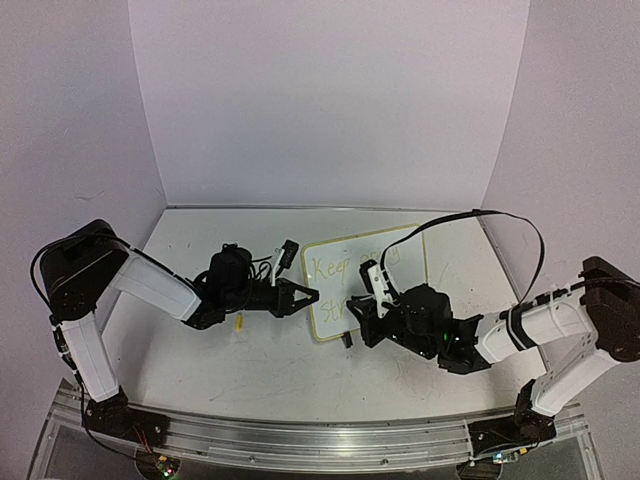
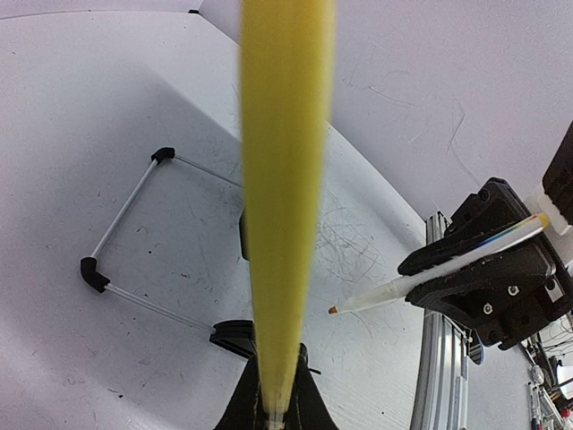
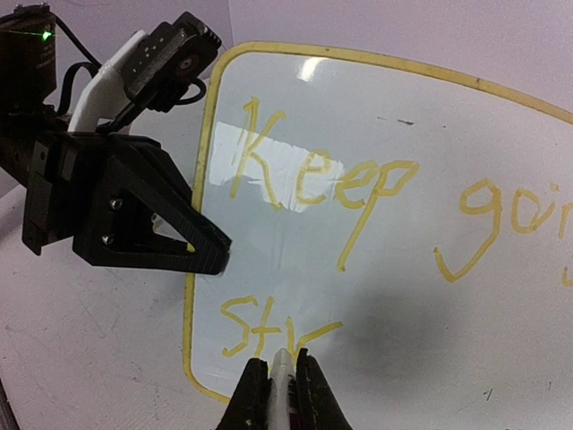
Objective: Write a sentence on the whiteboard
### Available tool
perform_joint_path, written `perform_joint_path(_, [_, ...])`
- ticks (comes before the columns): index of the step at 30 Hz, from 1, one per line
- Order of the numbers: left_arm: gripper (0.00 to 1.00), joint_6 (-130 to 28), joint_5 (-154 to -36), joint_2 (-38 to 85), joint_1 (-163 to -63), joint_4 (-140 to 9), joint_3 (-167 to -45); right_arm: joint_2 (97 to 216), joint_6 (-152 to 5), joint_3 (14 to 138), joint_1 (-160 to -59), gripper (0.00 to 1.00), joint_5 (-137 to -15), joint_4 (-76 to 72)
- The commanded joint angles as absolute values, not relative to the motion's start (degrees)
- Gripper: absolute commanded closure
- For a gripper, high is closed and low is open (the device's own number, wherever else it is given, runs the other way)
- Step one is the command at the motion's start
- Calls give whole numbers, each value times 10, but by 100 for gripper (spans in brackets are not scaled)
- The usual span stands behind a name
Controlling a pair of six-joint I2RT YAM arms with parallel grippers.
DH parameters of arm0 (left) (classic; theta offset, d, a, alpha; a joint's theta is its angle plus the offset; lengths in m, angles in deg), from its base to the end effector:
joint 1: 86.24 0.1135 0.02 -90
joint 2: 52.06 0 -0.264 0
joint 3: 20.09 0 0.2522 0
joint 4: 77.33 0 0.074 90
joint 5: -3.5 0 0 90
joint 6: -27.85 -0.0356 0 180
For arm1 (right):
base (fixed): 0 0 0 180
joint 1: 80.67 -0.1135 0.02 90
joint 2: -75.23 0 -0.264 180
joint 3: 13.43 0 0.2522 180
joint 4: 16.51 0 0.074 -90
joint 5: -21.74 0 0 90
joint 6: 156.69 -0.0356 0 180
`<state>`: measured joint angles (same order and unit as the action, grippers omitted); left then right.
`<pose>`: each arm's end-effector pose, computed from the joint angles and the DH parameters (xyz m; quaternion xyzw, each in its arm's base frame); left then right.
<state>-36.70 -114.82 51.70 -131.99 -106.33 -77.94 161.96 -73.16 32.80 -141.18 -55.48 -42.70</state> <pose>0.2384 -0.2690 0.1581 0.2807 0.7411 -0.4959 0.3550 0.1556 0.2590 0.1864 -0.2957 0.7301 0.2631 0.5570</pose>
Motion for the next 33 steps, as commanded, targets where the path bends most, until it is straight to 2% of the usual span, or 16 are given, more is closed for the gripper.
perform_joint_path(1, [100,-374,-1128,494,-1318,-1051,-773,1625,-722,339,-1412,100,-570,-455])
perform_joint_path(17, [100,-374,-1130,491,-1318,-1051,-770,1642,-762,347,-1412,100,-469,-430])
perform_joint_path(33, [100,-375,-1135,497,-1318,-1051,-775,1654,-748,360,-1412,100,-470,-445])
